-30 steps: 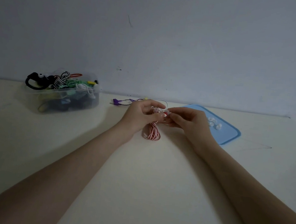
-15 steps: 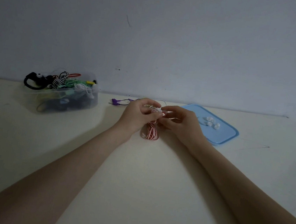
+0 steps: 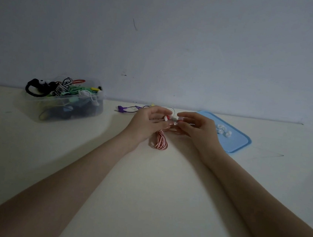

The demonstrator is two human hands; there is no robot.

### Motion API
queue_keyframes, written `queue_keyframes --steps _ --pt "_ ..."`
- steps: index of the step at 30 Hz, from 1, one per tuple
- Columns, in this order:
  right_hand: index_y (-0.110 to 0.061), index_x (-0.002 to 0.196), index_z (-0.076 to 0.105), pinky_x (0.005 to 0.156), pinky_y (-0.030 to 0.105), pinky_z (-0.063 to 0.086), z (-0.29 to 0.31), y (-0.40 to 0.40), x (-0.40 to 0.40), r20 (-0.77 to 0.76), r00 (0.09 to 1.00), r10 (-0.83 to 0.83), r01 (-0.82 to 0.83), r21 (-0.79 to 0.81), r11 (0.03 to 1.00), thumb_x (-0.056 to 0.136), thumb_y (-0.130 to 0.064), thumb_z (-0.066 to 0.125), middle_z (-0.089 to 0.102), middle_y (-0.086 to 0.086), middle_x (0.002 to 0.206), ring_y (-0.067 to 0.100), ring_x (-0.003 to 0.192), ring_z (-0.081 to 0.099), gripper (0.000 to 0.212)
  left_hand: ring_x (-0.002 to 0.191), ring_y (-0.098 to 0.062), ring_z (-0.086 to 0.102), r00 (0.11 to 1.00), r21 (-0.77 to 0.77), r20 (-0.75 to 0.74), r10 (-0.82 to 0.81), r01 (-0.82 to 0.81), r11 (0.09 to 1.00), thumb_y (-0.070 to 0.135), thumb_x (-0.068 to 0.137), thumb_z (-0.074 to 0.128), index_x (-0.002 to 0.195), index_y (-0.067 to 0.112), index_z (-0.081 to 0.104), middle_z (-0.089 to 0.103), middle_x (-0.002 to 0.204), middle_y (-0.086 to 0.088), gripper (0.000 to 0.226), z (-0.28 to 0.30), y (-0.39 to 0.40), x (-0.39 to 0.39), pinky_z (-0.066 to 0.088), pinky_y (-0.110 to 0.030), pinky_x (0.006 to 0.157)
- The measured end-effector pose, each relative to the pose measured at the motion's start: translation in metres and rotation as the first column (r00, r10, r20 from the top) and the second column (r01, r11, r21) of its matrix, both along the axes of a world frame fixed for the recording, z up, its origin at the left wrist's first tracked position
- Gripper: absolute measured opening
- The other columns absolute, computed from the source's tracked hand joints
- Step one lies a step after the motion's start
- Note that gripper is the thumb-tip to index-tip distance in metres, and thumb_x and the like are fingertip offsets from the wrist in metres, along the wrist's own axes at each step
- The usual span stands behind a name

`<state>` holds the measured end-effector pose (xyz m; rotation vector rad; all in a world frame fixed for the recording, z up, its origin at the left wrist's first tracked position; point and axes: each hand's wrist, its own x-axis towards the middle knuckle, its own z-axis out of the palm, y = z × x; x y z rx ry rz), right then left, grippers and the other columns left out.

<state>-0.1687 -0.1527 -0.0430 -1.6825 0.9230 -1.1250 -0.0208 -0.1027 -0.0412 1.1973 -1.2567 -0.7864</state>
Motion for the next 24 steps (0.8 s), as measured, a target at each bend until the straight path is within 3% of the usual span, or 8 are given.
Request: queue_keyframes --steps 4,8,16,20,24 --pt "-0.023 0.093 0.065 0.088 0.039 0.054 -0.0007 0.0002 0.0007 -0.002 1.0 0.001 -0.001 0.008 1.0 0.084 0.001 0.063 0.07 0.014 0.093 0.025 0.084 0.068 0.025 0.078 -0.001 0.063 1.0 -0.005 -0.008 -0.013 0.013 1.0 -0.002 0.079 0.067 0.105 0.016 0.061 0.066 0.095 0.002 0.032 -0.0005 -0.0008 0.0002 0.047 -0.009 0.072" --pt "-0.021 0.09 0.062 0.084 0.04 0.054 0.0001 0.0011 -0.0001 0.002 1.0 0.018 -0.018 -0.004 1.0 0.085 0.002 0.061 0.07 0.012 0.088 0.025 0.077 0.067 0.023 0.074 0.004 0.061 0.999 -0.006 0.008 0.037 -0.037 0.999 -0.001 0.084 0.062 0.099 0.012 0.065 0.066 0.086 0.005 0.02 -0.0008 -0.0013 -0.0002 0.046 -0.007 0.069" --pt "-0.022 0.08 0.062 0.083 0.041 0.055 0.0 0.0004 0.0009 -0.013 1.0 0.003 -0.003 -0.023 1.0 0.084 0.004 0.061 0.069 0.006 0.083 0.025 0.076 0.068 0.027 0.07 -0.002 0.065 0.997 -0.022 -0.071 0.032 -0.034 0.999 -0.003 0.086 0.058 0.086 0.016 0.064 0.069 0.083 0.002 0.02 -0.0015 -0.0008 0.0016 0.052 -0.014 0.07" --pt "-0.023 0.08 0.062 0.084 0.042 0.054 -0.0007 0.0007 0.0021 -0.012 1.0 -0.003 0.003 -0.017 1.0 0.084 0.005 0.061 0.069 0.01 0.085 0.028 0.077 0.067 0.027 0.082 -0.01 0.066 0.996 -0.02 -0.084 0.031 -0.033 0.999 0.0 0.086 0.06 0.101 0.02 0.063 0.069 0.09 -0.005 0.025 -0.0027 -0.0015 0.0026 0.052 -0.021 0.081" --pt "-0.02 0.081 0.062 0.079 0.035 0.054 -0.0004 -0.0004 0.0014 0.027 1.0 0.0 0.0 0.022 1.0 0.085 0.006 0.059 0.069 0.01 0.084 0.024 0.072 0.066 0.026 0.081 -0.012 0.064 0.995 -0.033 -0.063 0.081 -0.083 0.996 -0.001 0.083 0.063 0.093 0.008 0.068 0.068 0.087 -0.005 0.014 -0.0014 -0.0019 0.0031 0.052 -0.015 0.078"
